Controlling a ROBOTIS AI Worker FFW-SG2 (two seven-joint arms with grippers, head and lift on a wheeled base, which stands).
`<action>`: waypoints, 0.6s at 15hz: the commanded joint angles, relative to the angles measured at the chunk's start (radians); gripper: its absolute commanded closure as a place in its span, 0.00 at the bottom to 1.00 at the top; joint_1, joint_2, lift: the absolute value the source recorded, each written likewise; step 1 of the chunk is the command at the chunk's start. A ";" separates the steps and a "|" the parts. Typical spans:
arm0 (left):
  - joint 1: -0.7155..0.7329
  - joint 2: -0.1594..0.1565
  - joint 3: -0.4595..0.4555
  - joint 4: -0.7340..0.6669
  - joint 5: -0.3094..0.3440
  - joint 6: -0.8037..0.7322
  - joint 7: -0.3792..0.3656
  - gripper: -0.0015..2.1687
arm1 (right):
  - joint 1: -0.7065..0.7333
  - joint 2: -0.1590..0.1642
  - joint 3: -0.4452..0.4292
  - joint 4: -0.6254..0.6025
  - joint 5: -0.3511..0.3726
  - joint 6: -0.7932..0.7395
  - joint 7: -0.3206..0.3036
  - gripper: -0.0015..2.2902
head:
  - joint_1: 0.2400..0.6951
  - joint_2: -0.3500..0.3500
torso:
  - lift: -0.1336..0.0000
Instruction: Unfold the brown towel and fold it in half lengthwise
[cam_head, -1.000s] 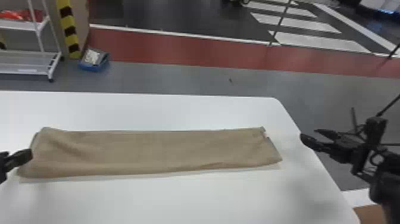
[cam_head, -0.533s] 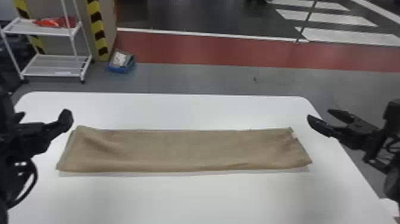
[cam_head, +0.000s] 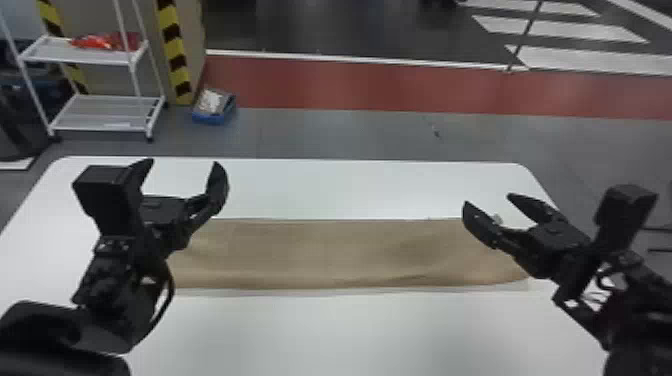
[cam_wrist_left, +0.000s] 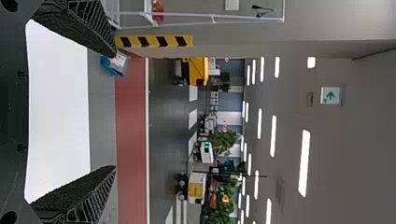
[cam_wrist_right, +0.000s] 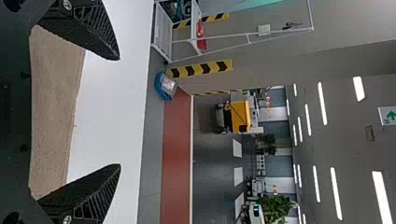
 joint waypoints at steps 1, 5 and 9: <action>0.026 0.002 -0.037 -0.018 -0.004 -0.046 0.010 0.01 | 0.116 0.035 0.053 -0.072 -0.003 -0.117 -0.058 0.03 | 1.00 0.30 | 0.20; 0.110 0.012 -0.020 -0.029 -0.054 -0.199 0.027 0.01 | 0.282 0.051 0.056 -0.150 -0.057 -0.280 -0.122 0.04 | 1.00 0.31 | 0.20; 0.193 0.030 0.029 -0.120 -0.057 -0.064 0.007 0.02 | 0.363 0.051 0.050 -0.170 -0.112 -0.369 -0.148 0.04 | 1.00 0.32 | 0.20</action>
